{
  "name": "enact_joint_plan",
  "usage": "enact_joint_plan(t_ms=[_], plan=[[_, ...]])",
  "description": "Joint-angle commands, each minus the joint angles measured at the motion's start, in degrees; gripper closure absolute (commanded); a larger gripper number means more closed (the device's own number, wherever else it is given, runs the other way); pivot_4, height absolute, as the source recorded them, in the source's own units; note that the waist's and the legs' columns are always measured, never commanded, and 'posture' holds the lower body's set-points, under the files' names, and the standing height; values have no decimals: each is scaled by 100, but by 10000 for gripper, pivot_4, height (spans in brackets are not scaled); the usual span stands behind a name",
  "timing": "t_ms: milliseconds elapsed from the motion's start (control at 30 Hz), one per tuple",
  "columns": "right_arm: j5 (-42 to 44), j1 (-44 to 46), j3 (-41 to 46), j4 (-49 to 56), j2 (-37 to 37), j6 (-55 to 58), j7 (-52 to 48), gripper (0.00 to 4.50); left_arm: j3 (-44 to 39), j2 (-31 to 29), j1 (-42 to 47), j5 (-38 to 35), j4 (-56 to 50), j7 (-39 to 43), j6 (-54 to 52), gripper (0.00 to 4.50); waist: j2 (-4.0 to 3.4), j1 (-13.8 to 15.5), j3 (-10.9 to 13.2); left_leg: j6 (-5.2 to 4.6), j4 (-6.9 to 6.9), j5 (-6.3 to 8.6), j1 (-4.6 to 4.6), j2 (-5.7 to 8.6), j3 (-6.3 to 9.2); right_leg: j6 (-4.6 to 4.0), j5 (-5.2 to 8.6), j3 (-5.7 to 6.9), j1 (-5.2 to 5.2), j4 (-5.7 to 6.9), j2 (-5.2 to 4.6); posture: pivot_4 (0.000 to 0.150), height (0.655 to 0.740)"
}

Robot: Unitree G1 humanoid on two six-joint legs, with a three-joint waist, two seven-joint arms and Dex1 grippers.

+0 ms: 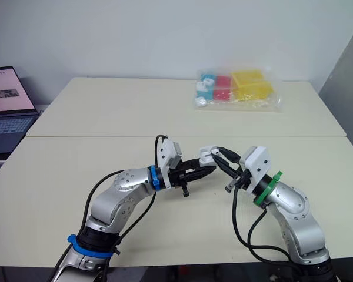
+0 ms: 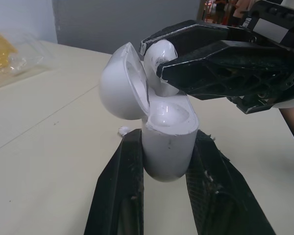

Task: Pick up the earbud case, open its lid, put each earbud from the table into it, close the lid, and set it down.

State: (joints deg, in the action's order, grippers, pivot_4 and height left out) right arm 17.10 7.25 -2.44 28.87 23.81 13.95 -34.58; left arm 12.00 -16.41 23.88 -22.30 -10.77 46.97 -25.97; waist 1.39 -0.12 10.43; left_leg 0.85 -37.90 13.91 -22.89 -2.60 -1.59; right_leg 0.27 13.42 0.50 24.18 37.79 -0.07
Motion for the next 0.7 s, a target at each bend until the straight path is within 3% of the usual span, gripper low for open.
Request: enact_joint_plan(t_ms=[33, 133, 433, 700], plan=[[39, -138, 9, 2, 135, -75, -154, 40774, -141, 6, 129, -122, -254, -13, 84, 37335, 0, 0, 0, 0, 0, 0, 0, 0, 0, 0, 0, 0, 0, -1, 0, 1500, 7400], [135, -133, 29, 48, 115, 13, -108, 40774, -142, 0, 124, -119, -260, -10, 87, 37335, 0, 0, 0, 0, 0, 0, 0, 0, 0, 0, 0, -1, 0, 0, 0, 1500, 7400], [511, -103, 227, 323, 339, 345, -175, 9131, -121, -13, 106, -96, -251, -6, 118, 37335, 0, 1, 0, 0, 0, 0, 0, 1, -2, 0, 0, -1, 0, -2, -1, 1500, 7400], [1650, -200, 1163, 1043, 990, 1294, -206, 9053, -152, -62, 49, -2, -176, -45, 205, 37335, 2, 4, 1, 0, 1, 0, -2, 0, 0, 0, 0, 0, 0, -4, -2, 1500, 7400]])
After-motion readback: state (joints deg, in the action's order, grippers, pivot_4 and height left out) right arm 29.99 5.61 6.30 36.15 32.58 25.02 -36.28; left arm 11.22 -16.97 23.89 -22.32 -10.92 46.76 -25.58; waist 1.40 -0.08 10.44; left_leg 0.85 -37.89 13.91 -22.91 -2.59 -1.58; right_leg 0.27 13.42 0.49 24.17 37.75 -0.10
